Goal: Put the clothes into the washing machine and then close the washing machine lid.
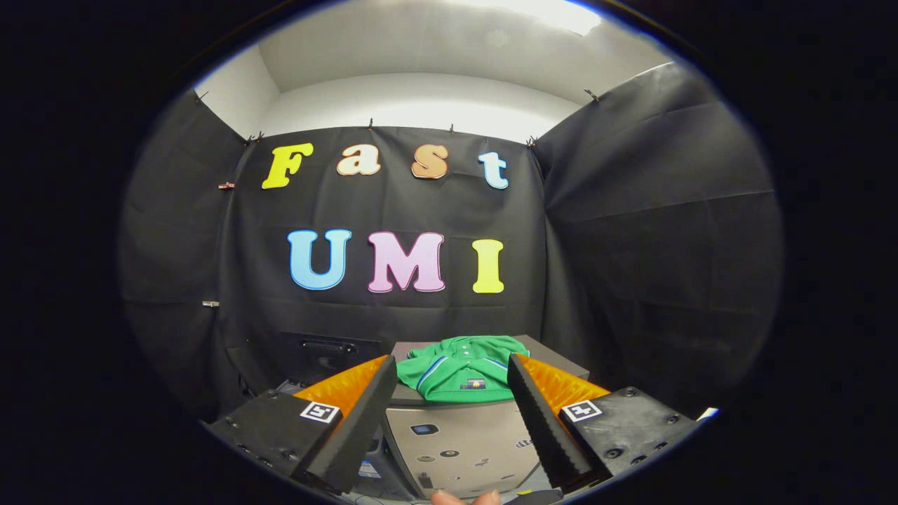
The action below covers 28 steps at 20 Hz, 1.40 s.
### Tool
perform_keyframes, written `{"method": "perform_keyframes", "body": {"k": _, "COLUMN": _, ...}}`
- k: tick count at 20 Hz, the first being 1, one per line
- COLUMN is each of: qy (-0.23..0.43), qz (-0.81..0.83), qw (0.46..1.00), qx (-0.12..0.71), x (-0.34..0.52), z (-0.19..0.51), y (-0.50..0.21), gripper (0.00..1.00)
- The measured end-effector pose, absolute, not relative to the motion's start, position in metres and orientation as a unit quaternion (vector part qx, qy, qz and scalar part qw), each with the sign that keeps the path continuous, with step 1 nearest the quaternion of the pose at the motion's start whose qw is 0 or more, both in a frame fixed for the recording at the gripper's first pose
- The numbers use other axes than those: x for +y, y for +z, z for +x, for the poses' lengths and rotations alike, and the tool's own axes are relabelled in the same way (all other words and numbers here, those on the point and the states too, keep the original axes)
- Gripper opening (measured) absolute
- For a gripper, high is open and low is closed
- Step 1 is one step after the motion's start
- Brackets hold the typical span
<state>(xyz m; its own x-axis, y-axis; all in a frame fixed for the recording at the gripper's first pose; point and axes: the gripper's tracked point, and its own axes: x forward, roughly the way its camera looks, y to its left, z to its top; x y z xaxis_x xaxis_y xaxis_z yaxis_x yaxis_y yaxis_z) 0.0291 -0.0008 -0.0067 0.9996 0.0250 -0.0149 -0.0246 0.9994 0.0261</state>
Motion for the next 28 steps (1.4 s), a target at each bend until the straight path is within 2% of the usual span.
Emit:
{"method": "perform_keyframes", "body": {"k": 12, "qy": 0.002, "qz": -0.024, "qw": 0.997, "qx": 0.079, "x": -0.01, "z": 0.157, "y": -0.021, "gripper": 0.99}}
{"method": "perform_keyframes", "body": {"k": 15, "qy": 0.026, "qz": -0.031, "qw": 0.994, "qx": 0.103, "x": 0.004, "z": 0.186, "y": -0.026, "gripper": 0.99}}
{"method": "perform_keyframes", "body": {"k": 19, "qy": 0.051, "qz": -0.027, "qw": 0.986, "qx": 0.159, "x": 0.011, "z": 0.23, "y": -0.043, "gripper": 0.98}}
{"method": "perform_keyframes", "body": {"k": 28, "qy": 0.028, "qz": -0.027, "qw": 0.942, "qx": 0.334, "x": -0.012, "z": 0.317, "y": -0.128, "gripper": 0.99}}
